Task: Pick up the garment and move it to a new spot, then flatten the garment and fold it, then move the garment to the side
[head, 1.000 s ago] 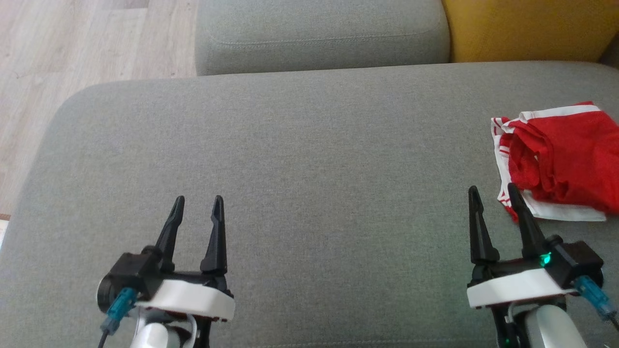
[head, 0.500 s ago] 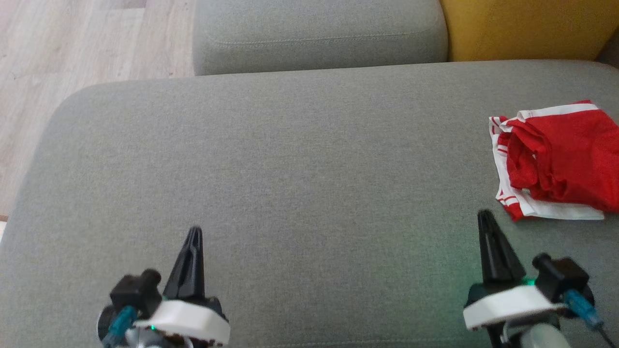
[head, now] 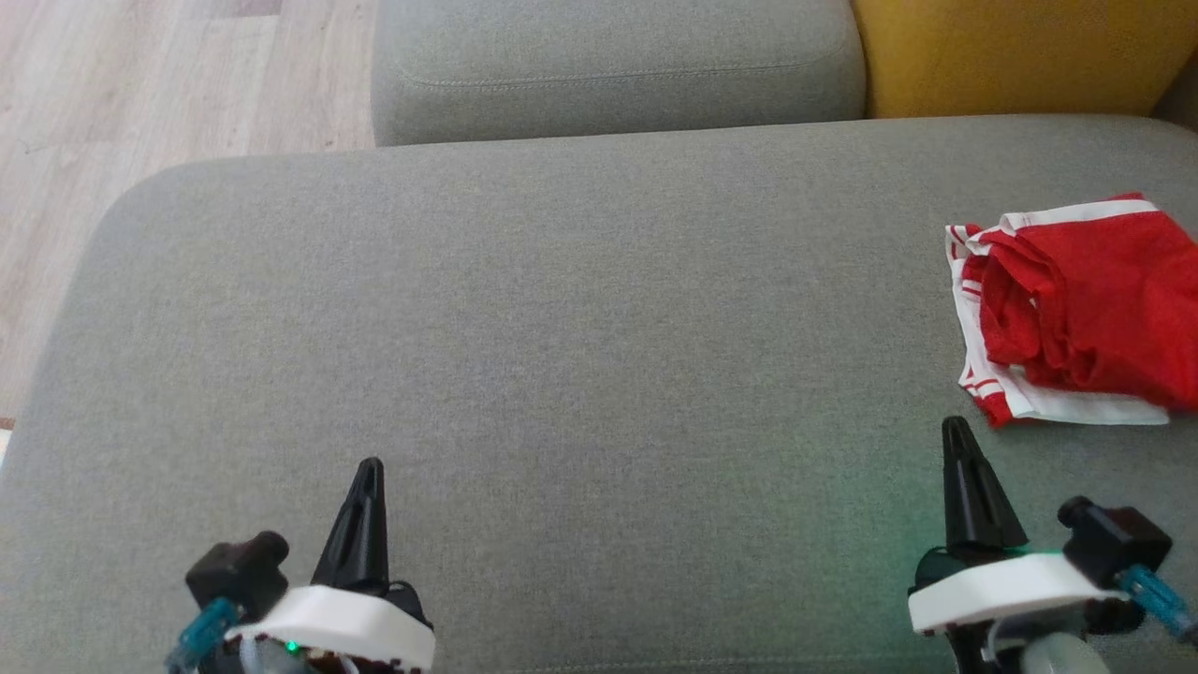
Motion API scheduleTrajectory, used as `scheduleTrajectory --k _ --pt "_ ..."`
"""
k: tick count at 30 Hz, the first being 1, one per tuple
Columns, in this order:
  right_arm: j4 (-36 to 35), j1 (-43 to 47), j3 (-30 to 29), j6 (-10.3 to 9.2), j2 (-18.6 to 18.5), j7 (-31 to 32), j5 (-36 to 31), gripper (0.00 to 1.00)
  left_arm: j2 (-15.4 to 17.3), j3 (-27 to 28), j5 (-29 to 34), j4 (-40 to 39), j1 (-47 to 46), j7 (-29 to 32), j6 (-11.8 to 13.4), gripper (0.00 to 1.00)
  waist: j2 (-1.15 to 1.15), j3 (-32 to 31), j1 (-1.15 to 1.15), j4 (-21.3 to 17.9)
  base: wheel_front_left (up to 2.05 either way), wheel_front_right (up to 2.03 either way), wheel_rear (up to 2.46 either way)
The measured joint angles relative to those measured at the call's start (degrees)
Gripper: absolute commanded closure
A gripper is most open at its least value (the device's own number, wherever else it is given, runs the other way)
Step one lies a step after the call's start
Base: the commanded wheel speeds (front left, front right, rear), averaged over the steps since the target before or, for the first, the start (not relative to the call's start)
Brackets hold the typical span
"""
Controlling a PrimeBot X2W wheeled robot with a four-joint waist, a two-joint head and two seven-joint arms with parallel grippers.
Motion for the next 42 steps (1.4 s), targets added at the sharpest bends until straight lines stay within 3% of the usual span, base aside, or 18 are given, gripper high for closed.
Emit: scheduleTrajectory --k 42 --pt "0.66 -1.81 -2.74 0.0 -0.19 6.05 28.42 1.0 0.64 4.56 -26.85 2.41 -2.5 6.3 -2.94 1.0 0.0 0.22 0.0 -0.16 0.0 0.0 0.0"
